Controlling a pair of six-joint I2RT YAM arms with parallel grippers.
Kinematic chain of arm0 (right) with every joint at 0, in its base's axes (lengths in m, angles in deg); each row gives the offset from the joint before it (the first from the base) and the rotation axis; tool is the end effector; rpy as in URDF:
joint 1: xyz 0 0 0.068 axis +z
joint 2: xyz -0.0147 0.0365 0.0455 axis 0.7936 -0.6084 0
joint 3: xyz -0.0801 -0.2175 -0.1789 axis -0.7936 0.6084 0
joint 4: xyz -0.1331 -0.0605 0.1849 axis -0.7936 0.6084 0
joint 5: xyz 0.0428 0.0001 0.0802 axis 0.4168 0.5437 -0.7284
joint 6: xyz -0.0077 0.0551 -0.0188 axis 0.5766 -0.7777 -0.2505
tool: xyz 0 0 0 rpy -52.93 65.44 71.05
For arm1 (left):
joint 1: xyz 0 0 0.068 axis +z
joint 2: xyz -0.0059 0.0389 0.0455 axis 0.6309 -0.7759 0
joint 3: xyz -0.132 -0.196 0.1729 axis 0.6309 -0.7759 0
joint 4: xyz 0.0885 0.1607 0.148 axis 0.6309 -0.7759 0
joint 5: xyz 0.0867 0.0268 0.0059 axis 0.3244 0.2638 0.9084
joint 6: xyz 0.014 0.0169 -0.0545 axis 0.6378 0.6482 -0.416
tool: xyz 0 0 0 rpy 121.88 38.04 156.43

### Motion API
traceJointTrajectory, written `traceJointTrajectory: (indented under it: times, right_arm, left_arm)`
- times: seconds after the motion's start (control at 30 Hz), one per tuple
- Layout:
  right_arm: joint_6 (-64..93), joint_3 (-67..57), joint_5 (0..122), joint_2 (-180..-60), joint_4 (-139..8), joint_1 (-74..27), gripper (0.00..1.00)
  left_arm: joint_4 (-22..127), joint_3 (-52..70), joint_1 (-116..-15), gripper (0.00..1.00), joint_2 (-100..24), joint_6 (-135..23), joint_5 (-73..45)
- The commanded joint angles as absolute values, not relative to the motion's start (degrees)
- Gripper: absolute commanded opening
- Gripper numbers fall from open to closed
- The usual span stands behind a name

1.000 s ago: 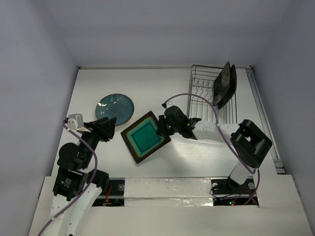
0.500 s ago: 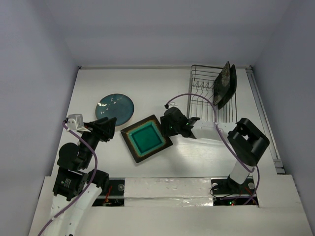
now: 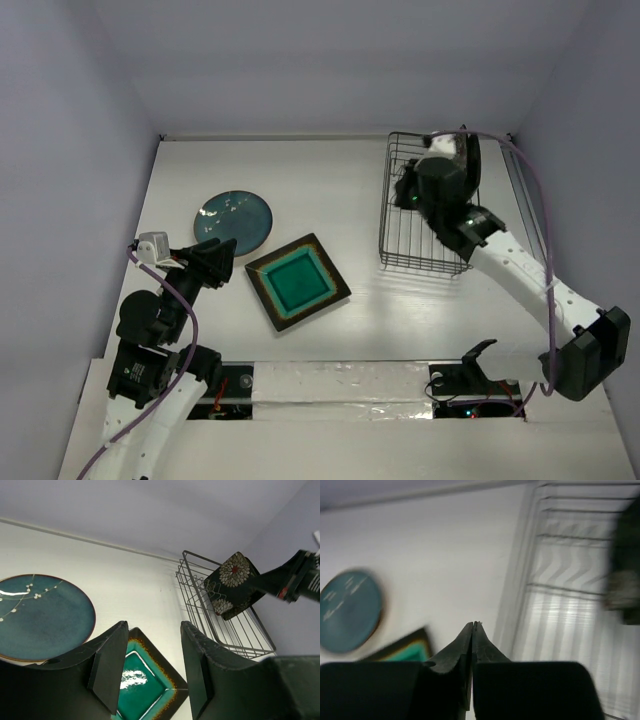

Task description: Unload the plates from the dish rack

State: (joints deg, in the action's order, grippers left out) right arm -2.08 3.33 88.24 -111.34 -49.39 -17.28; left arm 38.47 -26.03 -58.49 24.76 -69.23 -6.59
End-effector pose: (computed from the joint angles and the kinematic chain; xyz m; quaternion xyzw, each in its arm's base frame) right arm 0.2219 0.1393 0.3821 0.0096 0.8225 0.1454 0.5498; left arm 0.0275 -0.0103 0.3453 -0.0226 0.6256 -0.2957 0.7216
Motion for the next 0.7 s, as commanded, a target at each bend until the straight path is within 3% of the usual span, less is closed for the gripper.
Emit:
traceJointTrajectory:
  times: [0.0, 0.1, 0.13, 0.3, 0.67]
  right_arm:
    - [2.5, -0.8, 96.1, -111.1, -43.6, -27.7, 0.11]
    - [5.8, -6.8, 98.9, -115.7, -41.3, -33.6, 0.39]
    - [6.5, -9.3, 100.5, -117.7, -40.0, -34.5, 0.42]
    - [9.8, -20.4, 103.5, -126.5, -35.4, -39.6, 0.45]
    - [12.6, -26.2, 104.2, -136.7, -32.6, -44.2, 0.45]
  left_arm:
    - [41.2, -26.5, -58.2, 0.43, 24.3, -69.0, -6.7]
    - [41.3, -26.5, -58.2, 0.43, 24.0, -69.0, -7.0]
    - [41.3, -26.5, -58.2, 0.43, 24.0, -69.0, -7.1]
    - [41.3, -26.5, -58.2, 0.43, 23.8, -69.0, -7.1]
    - [41.7, -26.7, -58.2, 0.43, 22.6, -68.8, -8.1]
